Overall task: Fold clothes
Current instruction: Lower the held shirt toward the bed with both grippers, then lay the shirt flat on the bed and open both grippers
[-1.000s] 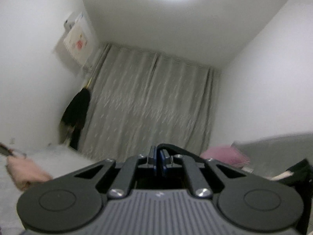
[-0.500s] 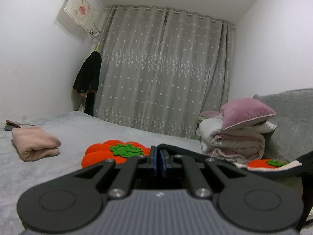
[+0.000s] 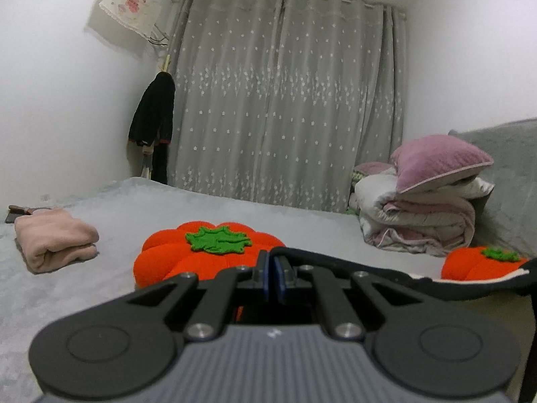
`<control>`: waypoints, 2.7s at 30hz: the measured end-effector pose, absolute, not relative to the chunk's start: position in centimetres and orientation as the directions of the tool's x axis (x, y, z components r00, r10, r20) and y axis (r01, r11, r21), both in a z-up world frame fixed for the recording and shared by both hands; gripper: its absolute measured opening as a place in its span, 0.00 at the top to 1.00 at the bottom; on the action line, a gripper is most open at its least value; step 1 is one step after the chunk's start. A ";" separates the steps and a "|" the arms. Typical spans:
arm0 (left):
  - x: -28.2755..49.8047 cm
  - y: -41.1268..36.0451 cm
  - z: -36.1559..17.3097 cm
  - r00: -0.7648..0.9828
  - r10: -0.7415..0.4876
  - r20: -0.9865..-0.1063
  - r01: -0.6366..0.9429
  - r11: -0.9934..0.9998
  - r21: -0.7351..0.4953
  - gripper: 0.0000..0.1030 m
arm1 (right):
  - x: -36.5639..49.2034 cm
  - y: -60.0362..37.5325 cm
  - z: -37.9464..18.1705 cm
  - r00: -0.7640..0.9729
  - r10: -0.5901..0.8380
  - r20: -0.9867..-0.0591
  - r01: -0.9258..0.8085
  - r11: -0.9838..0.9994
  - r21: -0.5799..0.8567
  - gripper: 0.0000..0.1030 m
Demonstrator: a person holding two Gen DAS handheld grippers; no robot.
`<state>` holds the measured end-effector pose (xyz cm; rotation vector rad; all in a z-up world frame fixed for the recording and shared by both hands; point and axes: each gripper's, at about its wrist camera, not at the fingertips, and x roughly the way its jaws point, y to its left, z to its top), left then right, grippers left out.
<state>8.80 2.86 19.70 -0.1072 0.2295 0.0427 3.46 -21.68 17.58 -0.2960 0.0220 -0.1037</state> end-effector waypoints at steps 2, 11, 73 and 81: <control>10.0 2.5 19.1 0.968 0.039 -0.249 -0.063 0.994 -0.090 0.95 | 4.5 -22.1 17.2 0.993 -0.114 -0.032 0.100 0.954 -0.283 0.96; 16.3 0.3 15.5 0.919 0.060 -0.390 -0.085 0.995 -0.049 0.95 | 8.8 -23.0 13.9 0.976 -0.149 -0.159 0.091 0.941 -0.326 0.96; 10.8 6.9 9.4 0.704 0.060 -0.707 -0.206 0.971 -0.123 0.80 | 9.0 -28.4 10.1 0.863 0.059 -0.502 0.042 0.981 0.188 0.69; 0.5 10.3 8.2 0.640 -0.041 -0.767 -0.188 0.960 -0.208 0.81 | 1.5 -29.6 10.6 0.790 0.097 -0.606 -0.011 0.989 0.144 0.69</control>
